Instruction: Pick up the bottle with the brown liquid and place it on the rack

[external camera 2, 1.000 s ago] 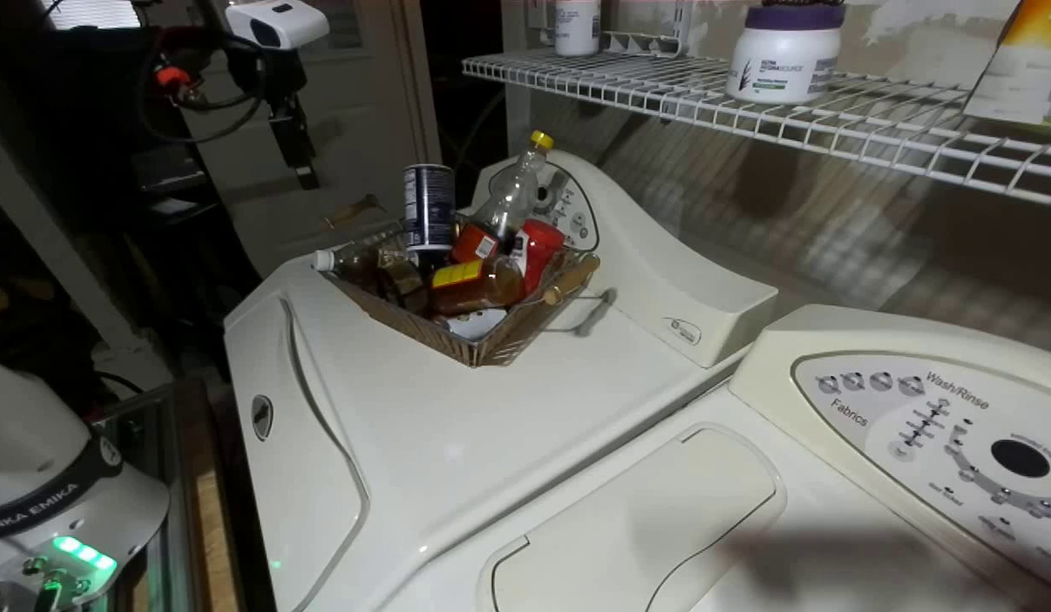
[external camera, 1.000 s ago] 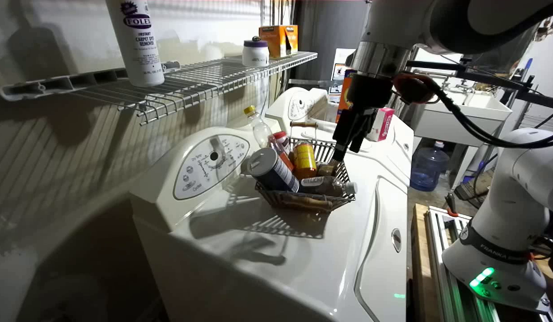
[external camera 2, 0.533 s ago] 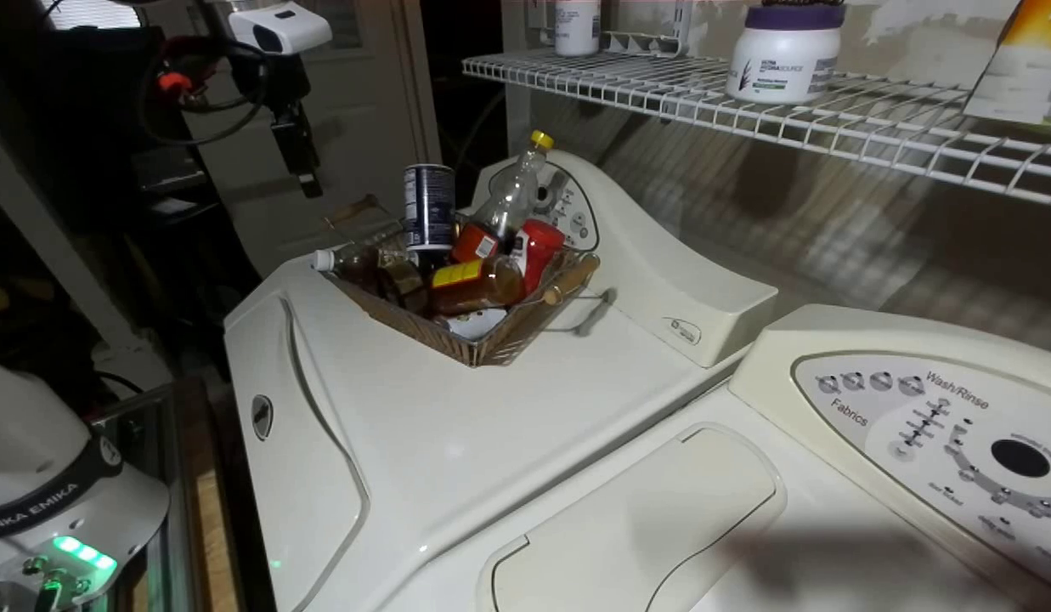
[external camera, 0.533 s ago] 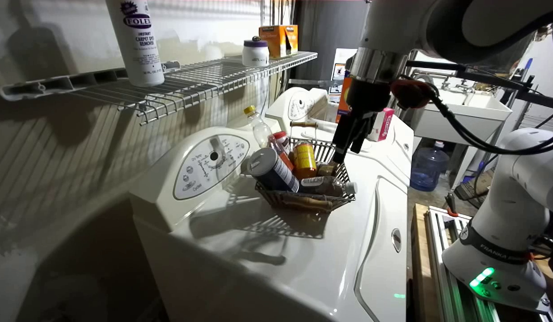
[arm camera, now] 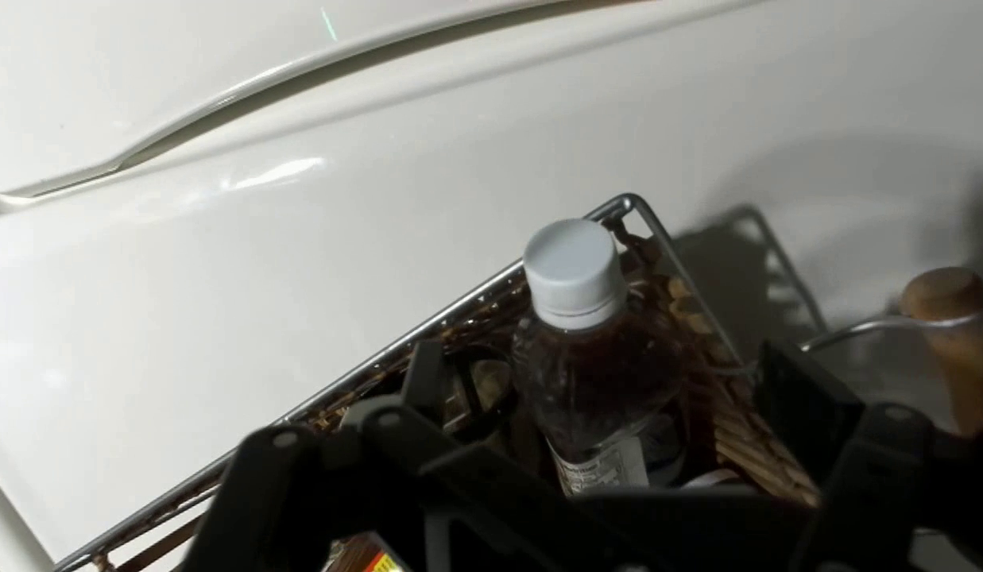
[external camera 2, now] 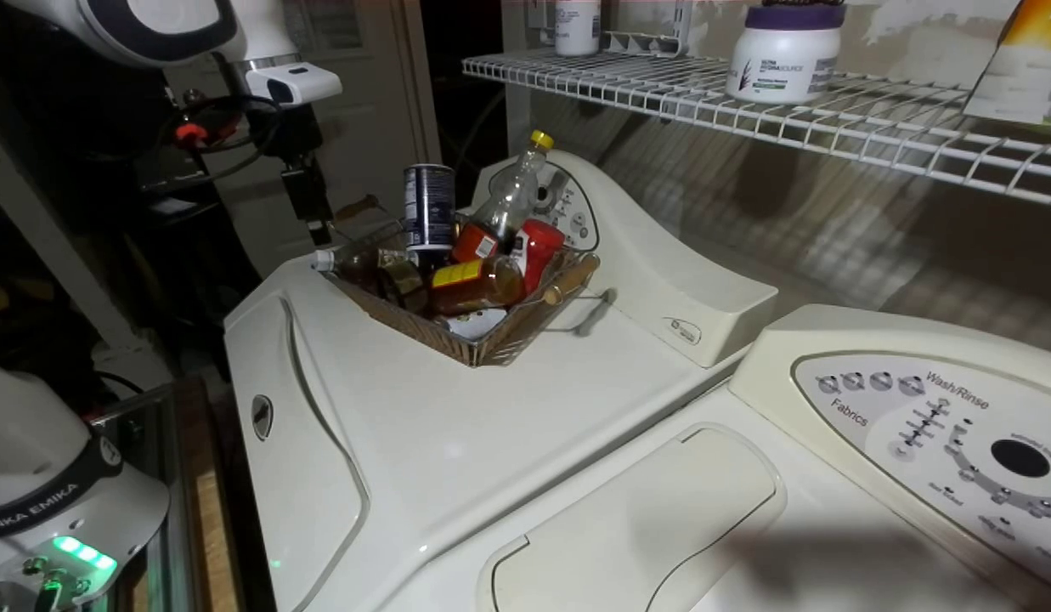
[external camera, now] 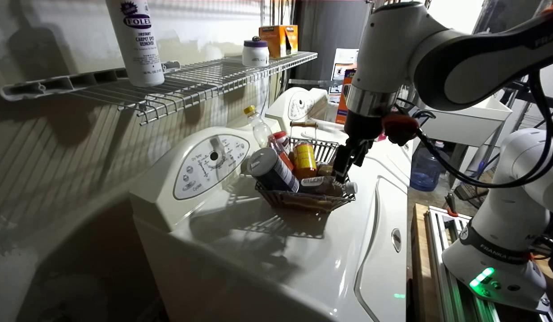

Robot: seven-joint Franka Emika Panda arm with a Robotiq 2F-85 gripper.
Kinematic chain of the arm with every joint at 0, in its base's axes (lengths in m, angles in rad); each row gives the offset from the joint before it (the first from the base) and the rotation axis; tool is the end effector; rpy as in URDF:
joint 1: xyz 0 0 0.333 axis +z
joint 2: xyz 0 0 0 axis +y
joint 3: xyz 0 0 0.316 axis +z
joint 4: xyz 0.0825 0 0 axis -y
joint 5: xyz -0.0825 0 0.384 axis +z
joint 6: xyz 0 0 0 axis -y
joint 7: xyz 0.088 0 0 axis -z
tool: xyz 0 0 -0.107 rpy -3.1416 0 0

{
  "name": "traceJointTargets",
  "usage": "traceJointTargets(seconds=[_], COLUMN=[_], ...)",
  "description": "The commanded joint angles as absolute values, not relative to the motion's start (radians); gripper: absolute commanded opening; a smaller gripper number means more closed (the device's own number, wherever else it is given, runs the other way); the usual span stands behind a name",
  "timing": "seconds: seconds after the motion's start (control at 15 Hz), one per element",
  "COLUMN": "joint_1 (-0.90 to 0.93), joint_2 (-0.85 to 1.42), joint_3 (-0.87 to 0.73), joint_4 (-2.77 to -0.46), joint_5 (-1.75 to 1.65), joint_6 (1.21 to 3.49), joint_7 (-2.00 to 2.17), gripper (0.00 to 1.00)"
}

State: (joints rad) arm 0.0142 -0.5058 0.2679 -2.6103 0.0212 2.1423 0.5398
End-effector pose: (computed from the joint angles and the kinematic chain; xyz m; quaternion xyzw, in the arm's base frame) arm 0.3701 0.1063 0.4148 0.9872 -0.1491 0.0320 0.0466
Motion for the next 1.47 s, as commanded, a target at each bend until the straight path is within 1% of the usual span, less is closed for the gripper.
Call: traceJointTargets(seconds=[0.0, 0.47, 0.53, 0.6, 0.67, 0.87, 1.07, 1.2, 1.4], joint_1=[0.005, 0.015, 0.015, 0.016, 0.017, 0.021, 0.024, 0.027, 0.035], joint_2=[-0.446, -0.372, -0.367, -0.363, -0.358, -0.358, -0.361, -0.361, -0.367], joint_3=[0.282, 0.259, 0.256, 0.253, 0.250, 0.249, 0.247, 0.245, 0.237], joint_4=[-2.616, -2.603, -2.602, -2.600, -2.598, -2.589, -2.586, -2.586, -2.583], joint_5=[-0.022, -0.038, -0.039, -0.039, -0.039, -0.036, -0.033, -0.027, -0.009], joint_6=[2.192, 2.191, 2.189, 2.188, 2.188, 2.186, 2.172, 2.169, 2.160], joint_7=[0.584, 0.565, 0.563, 0.562, 0.562, 0.560, 0.553, 0.547, 0.533], gripper=[1.00, 0.99, 0.92, 0.75, 0.69, 0.46, 0.27, 0.25, 0.11])
